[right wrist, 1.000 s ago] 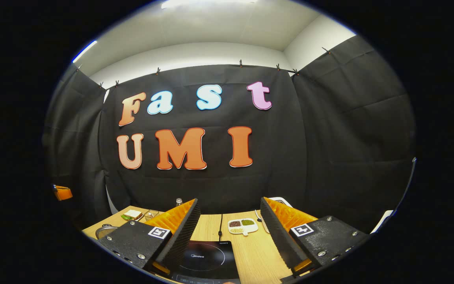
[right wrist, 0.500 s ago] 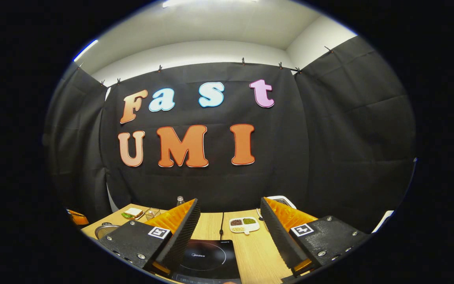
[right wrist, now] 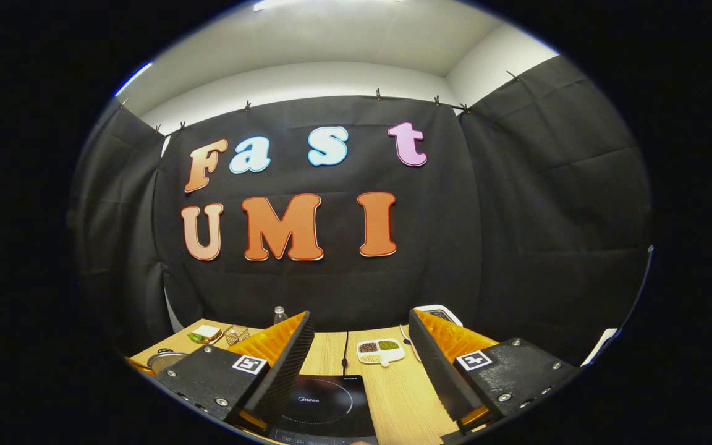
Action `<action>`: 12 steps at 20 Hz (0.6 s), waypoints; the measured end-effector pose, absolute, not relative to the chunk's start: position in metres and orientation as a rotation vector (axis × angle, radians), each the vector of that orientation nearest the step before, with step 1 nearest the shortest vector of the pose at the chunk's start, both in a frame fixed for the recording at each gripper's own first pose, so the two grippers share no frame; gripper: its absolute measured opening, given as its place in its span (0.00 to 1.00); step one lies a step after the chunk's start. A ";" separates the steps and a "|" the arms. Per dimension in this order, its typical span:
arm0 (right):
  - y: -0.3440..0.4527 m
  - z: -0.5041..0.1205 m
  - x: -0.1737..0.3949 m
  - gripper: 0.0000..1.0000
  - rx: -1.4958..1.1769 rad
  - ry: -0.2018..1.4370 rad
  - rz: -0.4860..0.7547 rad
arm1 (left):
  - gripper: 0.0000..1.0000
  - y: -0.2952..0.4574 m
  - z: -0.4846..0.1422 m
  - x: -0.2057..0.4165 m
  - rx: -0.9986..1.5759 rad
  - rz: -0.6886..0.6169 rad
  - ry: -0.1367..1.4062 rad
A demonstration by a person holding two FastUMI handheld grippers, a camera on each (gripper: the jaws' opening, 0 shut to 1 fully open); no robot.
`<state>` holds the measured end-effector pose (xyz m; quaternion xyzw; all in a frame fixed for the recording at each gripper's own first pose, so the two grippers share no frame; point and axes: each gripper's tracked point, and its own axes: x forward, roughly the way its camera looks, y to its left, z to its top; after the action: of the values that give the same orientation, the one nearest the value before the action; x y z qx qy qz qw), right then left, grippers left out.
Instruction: First push the handle of the pot to place it horizontally, then grasp the pot with both hands and set it on the induction cooktop.
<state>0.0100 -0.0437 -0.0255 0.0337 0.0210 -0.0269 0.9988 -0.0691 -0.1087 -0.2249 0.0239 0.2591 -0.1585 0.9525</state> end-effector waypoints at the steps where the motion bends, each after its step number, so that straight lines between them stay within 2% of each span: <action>1: -0.044 -0.026 0.010 0.96 0.066 0.044 -0.054 | 0.03 -0.109 -0.230 -0.072 0.054 -0.324 0.538; 12: -0.038 -0.031 0.007 0.96 0.051 0.056 -0.040 | 0.04 -0.124 -0.287 -0.102 0.014 -0.377 0.683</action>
<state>0.0075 -0.0380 -0.0307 0.0254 0.0279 -0.0201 0.9991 -0.1017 -0.1244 -0.2868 0.0068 0.3330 -0.1835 0.9249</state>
